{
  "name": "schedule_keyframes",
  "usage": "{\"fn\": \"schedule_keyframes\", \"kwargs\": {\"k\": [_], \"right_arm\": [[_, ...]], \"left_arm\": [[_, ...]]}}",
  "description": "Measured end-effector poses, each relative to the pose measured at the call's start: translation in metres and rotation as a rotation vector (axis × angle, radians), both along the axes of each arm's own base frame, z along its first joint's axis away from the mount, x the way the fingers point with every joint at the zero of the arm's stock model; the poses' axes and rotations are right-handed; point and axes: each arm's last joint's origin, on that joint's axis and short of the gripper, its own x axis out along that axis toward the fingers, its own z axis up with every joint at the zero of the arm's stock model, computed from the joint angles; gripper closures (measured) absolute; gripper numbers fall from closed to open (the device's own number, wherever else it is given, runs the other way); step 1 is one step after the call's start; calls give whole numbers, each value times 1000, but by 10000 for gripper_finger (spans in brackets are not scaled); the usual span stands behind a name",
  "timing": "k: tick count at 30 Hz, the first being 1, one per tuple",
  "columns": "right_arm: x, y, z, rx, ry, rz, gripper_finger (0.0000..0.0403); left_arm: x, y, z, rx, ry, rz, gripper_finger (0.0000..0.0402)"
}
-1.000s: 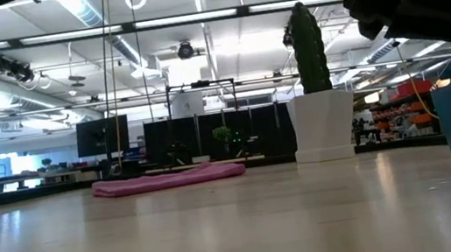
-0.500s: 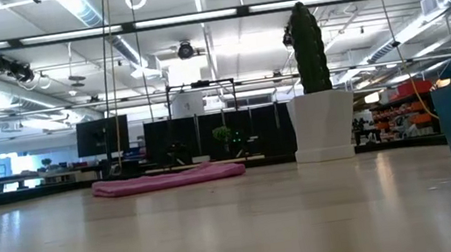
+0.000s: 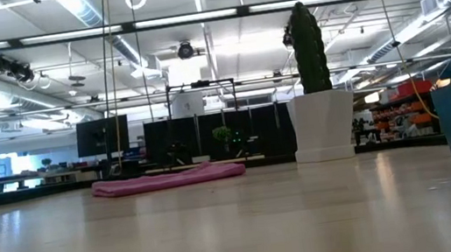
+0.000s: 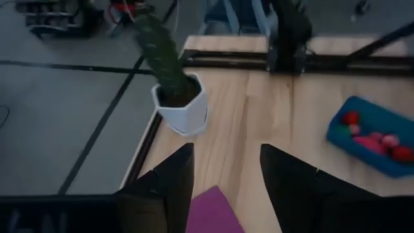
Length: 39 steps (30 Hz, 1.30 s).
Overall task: Pick and placing Produce into tupperware
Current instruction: Return to Home Position
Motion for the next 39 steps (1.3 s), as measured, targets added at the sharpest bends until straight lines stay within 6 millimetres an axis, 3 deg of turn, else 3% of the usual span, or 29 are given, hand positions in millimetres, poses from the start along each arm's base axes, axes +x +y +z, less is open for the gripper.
{"fn": "schedule_keyframes", "kwargs": {"k": [6, 10, 13, 19, 24, 27, 39], "right_arm": [[-3, 3, -53, 45, -211, 234, 270], [2, 12, -99, 122, -346, 361, 270], [10, 18, -129, 182, -416, 442, 270], [21, 16, -175, 260, -489, 525, 270], [16, 6, -193, 222, -721, 651, 270], [15, 4, -198, 232, -710, 729, 270], [16, -2, -189, 227, -717, 688, 270]], "left_arm": [[-110, -8, 36, -76, -183, 20, 228], [-158, -14, 30, -195, -272, 30, 229], [-164, -19, 4, -292, -303, 20, 228], [-142, -31, -66, -340, -329, -50, 228], [-154, -29, -107, -344, -357, -57, 231], [-172, -25, -120, -366, -436, -38, 235], [-250, -10, -145, -309, -639, -96, 240]]}}
